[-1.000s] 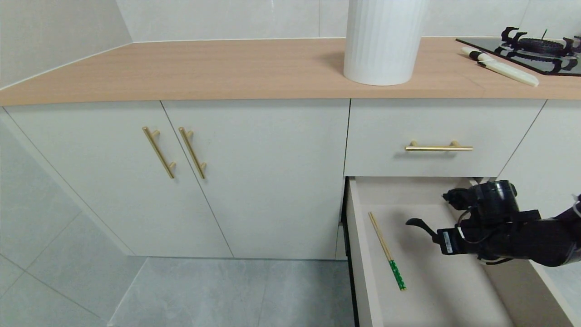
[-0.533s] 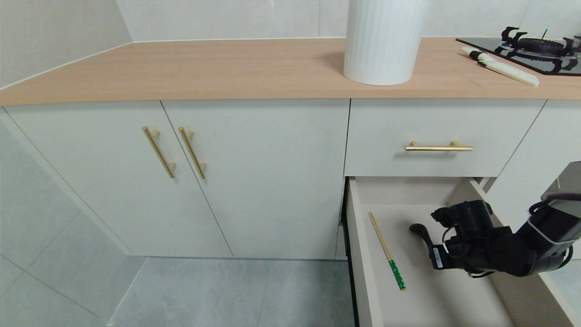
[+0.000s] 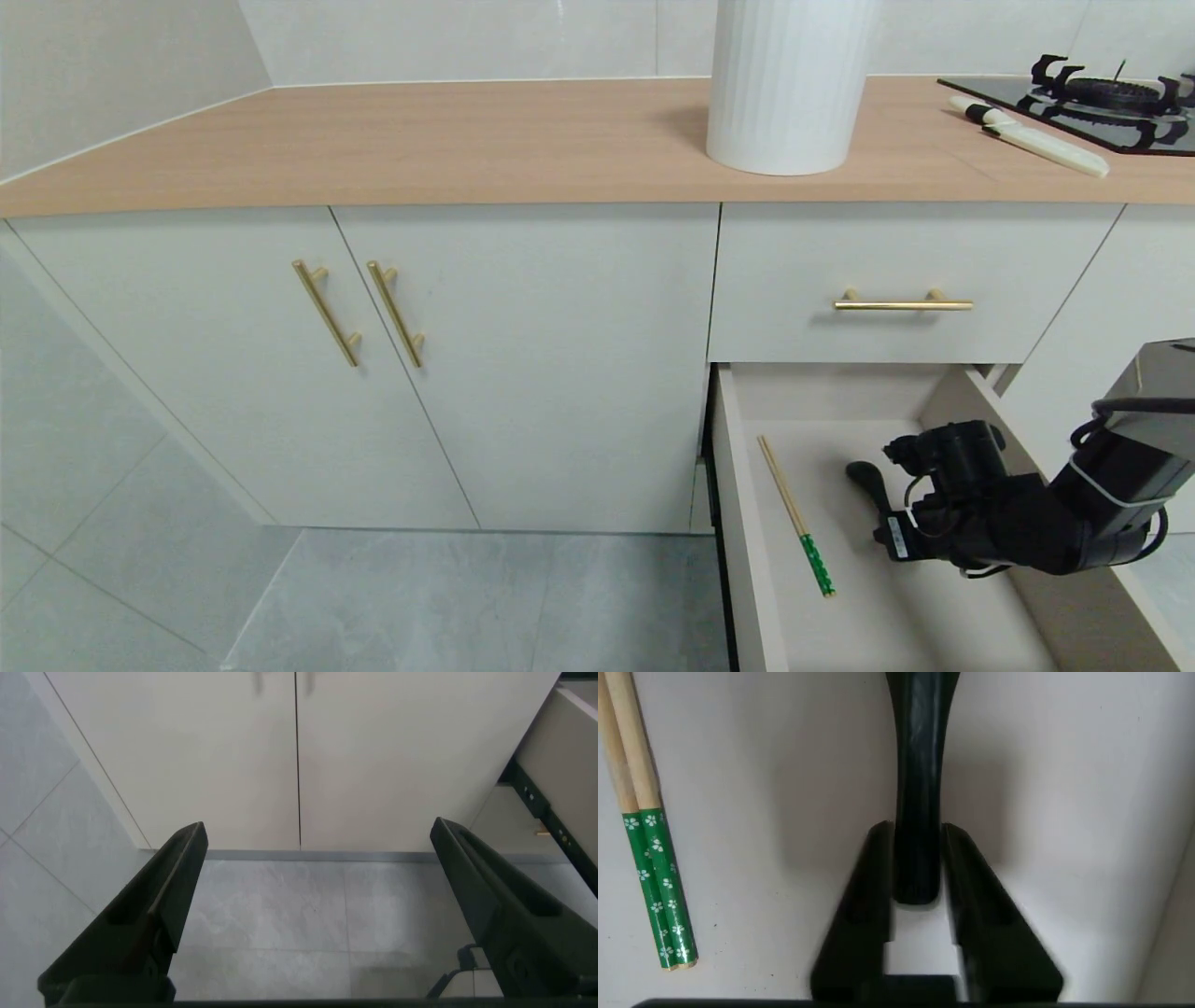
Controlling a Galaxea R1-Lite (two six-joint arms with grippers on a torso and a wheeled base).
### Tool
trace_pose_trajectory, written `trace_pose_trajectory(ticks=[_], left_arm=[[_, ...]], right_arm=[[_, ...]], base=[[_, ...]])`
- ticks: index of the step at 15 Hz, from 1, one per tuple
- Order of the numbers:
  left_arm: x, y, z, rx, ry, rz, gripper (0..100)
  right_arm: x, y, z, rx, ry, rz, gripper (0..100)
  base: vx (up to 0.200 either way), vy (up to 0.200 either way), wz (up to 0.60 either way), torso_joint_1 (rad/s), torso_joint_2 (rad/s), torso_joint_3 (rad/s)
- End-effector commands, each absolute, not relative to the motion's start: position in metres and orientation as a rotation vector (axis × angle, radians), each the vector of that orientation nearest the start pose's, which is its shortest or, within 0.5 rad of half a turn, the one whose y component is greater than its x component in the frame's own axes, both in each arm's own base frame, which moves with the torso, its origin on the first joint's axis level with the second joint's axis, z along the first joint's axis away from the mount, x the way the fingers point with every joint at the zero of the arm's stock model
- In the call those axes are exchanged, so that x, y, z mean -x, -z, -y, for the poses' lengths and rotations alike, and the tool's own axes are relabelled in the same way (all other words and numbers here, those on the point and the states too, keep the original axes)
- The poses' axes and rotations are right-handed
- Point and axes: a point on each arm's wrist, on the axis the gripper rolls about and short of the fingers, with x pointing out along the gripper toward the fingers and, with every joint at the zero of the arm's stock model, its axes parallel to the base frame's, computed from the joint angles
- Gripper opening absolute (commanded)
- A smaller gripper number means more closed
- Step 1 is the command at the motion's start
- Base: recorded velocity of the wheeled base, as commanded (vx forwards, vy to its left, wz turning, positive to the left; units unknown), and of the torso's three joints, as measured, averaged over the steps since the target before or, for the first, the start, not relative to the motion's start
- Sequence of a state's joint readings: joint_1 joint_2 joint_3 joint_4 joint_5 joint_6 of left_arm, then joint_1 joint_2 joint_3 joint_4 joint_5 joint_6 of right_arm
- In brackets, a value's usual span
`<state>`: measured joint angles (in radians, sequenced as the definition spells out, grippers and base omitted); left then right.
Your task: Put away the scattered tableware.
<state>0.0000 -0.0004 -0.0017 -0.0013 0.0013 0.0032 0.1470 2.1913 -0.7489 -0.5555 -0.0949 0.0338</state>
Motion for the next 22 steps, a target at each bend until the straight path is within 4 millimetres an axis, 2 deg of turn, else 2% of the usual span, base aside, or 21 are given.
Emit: trace_pose_trajectory(ticks=[1, 3, 5, 8, 10, 13, 14, 15, 16, 18, 20, 22], left_arm=[[0.023, -0.076, 0.000, -0.003, -0.002, 0.003, 100], [0.023, -0.076, 0.000, -0.003, -0.002, 0.003, 100], [0.023, -0.076, 0.000, -0.003, -0.002, 0.003, 100], [0.023, -0.076, 0.000, -0.003, -0.002, 0.003, 100], [0.023, -0.076, 0.000, -0.003, -0.002, 0.003, 100], [0.023, -0.076, 0.000, -0.003, -0.002, 0.003, 100], [0.023, -0.076, 0.000, -0.003, -0.002, 0.003, 100], [0.023, -0.076, 0.000, -0.003, -0.002, 0.003, 100], [0.023, -0.076, 0.000, -0.003, -0.002, 0.003, 100], [0.023, -0.076, 0.000, -0.003, -0.002, 0.003, 100], [0.023, -0.076, 0.000, -0.003, -0.002, 0.003, 100], [0.023, -0.076, 0.000, -0.005, -0.002, 0.003, 100]], right_arm=[[-0.333, -0.003, -0.047, 0.075, -0.034, -0.876, 100], [-0.331, -0.013, -0.047, 0.083, -0.013, -0.847, 100], [-0.319, -0.061, -0.048, 0.076, 0.000, -0.720, 100], [-0.279, -0.123, -0.048, 0.049, -0.018, -0.603, 100], [-0.248, -0.145, -0.050, 0.007, -0.039, -0.616, 100], [-0.211, -0.161, -0.053, 0.002, -0.074, -0.631, 100], [-0.198, -0.163, -0.053, 0.007, -0.092, -0.644, 100], [-0.193, -0.163, -0.054, 0.012, -0.099, -0.651, 100], [-0.175, -0.162, -0.053, 0.028, -0.122, -0.681, 100], [-0.154, -0.162, -0.053, 0.051, -0.154, -0.716, 100], [-0.144, -0.162, -0.053, 0.070, -0.175, -0.750, 100], [-0.142, -0.161, -0.055, 0.080, -0.190, -0.756, 100]], base=[[0.000, 0.000, 0.00, 0.000, 0.00, 0.000], [0.000, 0.000, 0.00, 0.000, 0.00, 0.000], [0.000, 0.000, 0.00, 0.000, 0.00, 0.000], [0.000, 0.000, 0.00, 0.000, 0.00, 0.000], [0.000, 0.000, 0.00, 0.000, 0.00, 0.000], [0.000, 0.000, 0.00, 0.000, 0.00, 0.000], [0.000, 0.000, 0.00, 0.000, 0.00, 0.000], [0.000, 0.000, 0.00, 0.000, 0.00, 0.000], [0.000, 0.000, 0.00, 0.000, 0.00, 0.000], [0.000, 0.000, 0.00, 0.000, 0.00, 0.000], [0.000, 0.000, 0.00, 0.000, 0.00, 0.000], [0.000, 0.000, 0.00, 0.000, 0.00, 0.000]])
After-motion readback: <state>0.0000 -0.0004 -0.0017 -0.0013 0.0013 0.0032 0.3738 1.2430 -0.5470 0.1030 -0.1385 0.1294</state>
